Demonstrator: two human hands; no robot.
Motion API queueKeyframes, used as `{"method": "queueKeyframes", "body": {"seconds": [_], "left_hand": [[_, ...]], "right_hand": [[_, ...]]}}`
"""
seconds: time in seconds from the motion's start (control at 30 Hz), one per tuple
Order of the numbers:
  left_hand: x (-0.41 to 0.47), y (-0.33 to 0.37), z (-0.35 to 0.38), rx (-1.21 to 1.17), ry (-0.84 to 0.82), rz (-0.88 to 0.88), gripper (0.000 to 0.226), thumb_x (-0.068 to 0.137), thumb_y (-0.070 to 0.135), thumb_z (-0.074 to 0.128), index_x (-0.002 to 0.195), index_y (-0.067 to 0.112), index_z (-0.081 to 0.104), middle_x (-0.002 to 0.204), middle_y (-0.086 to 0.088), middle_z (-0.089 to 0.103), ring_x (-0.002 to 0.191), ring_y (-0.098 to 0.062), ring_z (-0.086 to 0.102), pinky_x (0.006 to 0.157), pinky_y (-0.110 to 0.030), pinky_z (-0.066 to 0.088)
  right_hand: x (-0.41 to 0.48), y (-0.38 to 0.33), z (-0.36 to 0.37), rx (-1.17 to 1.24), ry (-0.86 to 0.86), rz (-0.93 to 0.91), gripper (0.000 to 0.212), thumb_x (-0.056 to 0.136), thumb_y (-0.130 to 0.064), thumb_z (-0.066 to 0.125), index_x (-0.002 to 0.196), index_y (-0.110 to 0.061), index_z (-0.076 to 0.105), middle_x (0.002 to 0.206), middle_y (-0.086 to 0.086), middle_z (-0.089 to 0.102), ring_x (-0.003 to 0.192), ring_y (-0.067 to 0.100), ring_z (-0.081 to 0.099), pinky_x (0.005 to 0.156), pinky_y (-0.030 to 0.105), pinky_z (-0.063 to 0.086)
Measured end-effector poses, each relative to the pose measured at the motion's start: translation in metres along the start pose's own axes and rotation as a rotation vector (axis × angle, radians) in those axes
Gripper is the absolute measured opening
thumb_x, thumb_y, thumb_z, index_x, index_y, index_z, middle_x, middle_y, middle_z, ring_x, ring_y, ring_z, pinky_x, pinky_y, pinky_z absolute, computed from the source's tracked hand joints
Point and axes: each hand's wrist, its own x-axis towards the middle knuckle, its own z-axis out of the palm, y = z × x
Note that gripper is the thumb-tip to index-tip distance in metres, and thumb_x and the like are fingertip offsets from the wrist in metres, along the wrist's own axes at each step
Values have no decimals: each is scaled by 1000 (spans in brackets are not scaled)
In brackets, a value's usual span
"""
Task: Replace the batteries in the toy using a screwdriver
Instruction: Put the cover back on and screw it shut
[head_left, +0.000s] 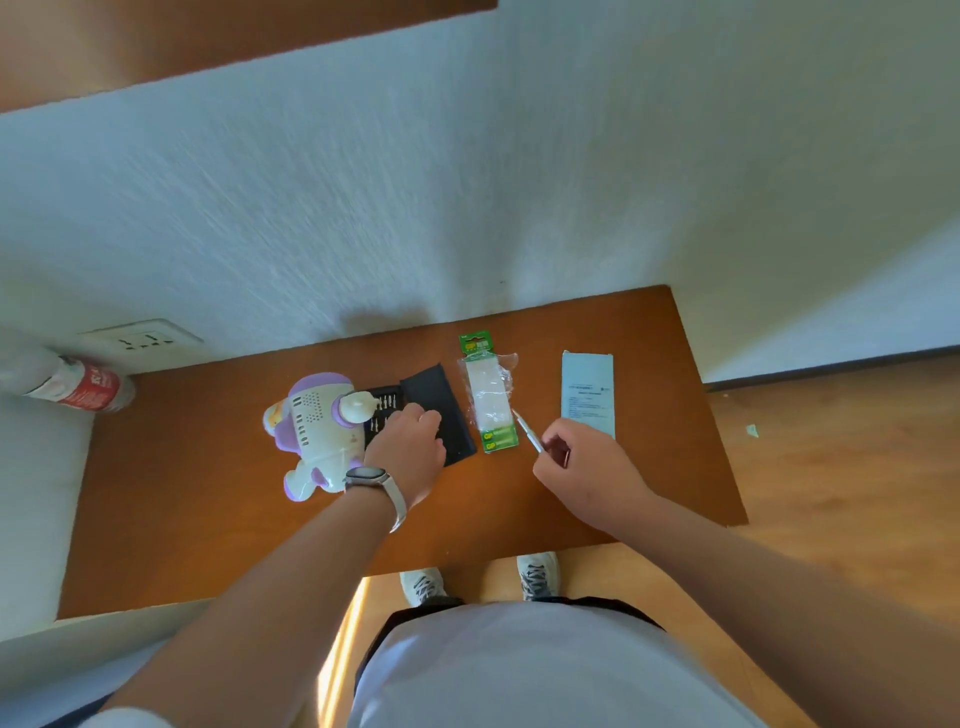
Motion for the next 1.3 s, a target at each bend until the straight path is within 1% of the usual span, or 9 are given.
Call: {"method": "queueKeyframes", "body": {"seconds": [0.13,0.3,0.43,0.5,0.6,0.7,0.93,1.13,1.3], "left_hand": [[15,-1,4,-21,-22,-66,22,100,18,54,119,10,62,113,-11,60,98,-25,58,81,-30,46],[21,-2,5,39,-103,-57,21,100,17,55,117,10,64,113,-11,58,100,-28,58,80,-39,53],[22,-2,4,116,-106,-26,17,101,16,51,111,14,65,103,-6,56,92,-24,53,68,-38,51],[24,-2,4,138,-108,-24,16,101,14,50,107,16,65,96,-3,53,87,-21,49,61,-34,43],[27,-1,5,156,-101,-18,16,100,14,50,105,19,65,91,1,48,85,-19,45,59,-31,36],[28,0,7,165,-92,-12,18,102,15,47,106,20,64,90,3,47,84,-18,45,58,-30,33],[36,-1,8,140,-137,4,21,104,23,42,103,16,62,91,0,51,85,-20,51,64,-35,44],[32,0,6,0,-29,-54,17,95,29,52,85,19,62,80,3,56,72,-17,54,55,-28,39],[20,9,-2,-268,87,-66,10,92,23,61,85,17,65,78,3,64,72,-15,58,58,-23,36]], "right_hand": [[-8,15,1,53,0,53,3,91,-30,57,92,-27,55,82,-12,60,82,7,56,65,20,41],[-18,31,4,89,6,87,7,92,-31,58,86,-31,53,85,-14,62,84,4,58,67,18,44],[-26,39,7,126,1,111,7,93,-30,58,87,-30,54,93,-14,63,88,7,59,70,19,50],[-28,41,9,120,11,119,6,92,-30,58,88,-27,55,92,-13,63,86,10,61,69,22,53],[-32,44,11,114,11,124,6,92,-30,59,89,-29,55,87,-22,57,78,4,59,59,14,44],[-33,46,13,124,10,136,4,91,-30,59,89,-29,56,85,-17,60,75,6,59,60,17,45],[-36,47,17,125,8,144,4,91,-30,60,89,-29,57,82,-10,62,73,9,60,58,19,43],[-38,45,16,116,21,136,4,89,-31,59,86,-29,57,80,-9,62,73,11,61,63,28,54],[-35,38,15,116,18,124,5,90,-32,58,89,-27,57,81,-10,63,75,9,60,65,22,53]]}}
